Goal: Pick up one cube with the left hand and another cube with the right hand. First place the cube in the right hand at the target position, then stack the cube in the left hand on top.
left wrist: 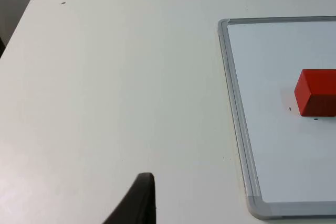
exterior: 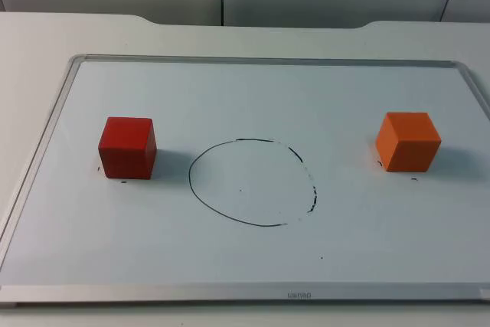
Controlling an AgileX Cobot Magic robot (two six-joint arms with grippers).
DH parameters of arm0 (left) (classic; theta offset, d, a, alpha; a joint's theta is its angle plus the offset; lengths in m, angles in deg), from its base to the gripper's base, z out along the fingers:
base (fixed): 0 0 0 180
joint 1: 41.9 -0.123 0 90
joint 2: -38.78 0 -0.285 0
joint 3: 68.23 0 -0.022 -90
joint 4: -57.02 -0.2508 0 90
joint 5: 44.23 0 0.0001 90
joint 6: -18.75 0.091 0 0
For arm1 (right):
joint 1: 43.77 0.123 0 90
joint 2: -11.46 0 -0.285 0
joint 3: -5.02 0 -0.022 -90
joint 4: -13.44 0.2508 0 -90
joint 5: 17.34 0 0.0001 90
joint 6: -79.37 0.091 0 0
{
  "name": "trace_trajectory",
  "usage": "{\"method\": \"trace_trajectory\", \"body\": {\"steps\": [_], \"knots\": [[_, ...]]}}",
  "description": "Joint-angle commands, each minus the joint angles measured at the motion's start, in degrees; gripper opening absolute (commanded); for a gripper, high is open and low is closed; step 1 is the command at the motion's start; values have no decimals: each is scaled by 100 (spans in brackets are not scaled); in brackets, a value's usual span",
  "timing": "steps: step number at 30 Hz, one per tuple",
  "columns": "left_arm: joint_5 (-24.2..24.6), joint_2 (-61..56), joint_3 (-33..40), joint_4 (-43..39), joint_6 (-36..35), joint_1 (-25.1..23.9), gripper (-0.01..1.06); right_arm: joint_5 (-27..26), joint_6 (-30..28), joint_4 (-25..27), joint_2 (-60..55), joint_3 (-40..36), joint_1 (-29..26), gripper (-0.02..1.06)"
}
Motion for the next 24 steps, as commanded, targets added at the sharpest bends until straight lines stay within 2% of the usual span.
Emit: {"method": "trace_trajectory", "body": {"steps": [1, 12, 24], "knots": [[-54, -28, 36, 9, -29, 39, 105, -14, 0, 53, 8, -24, -43, 105], [-54, -28, 36, 9, -29, 40, 105, -97, 0, 171, -39, 263, -43, 104], [-54, -28, 36, 9, -29, 40, 105, -198, -105, 178, -2051, 1118, -43, 104]]}}
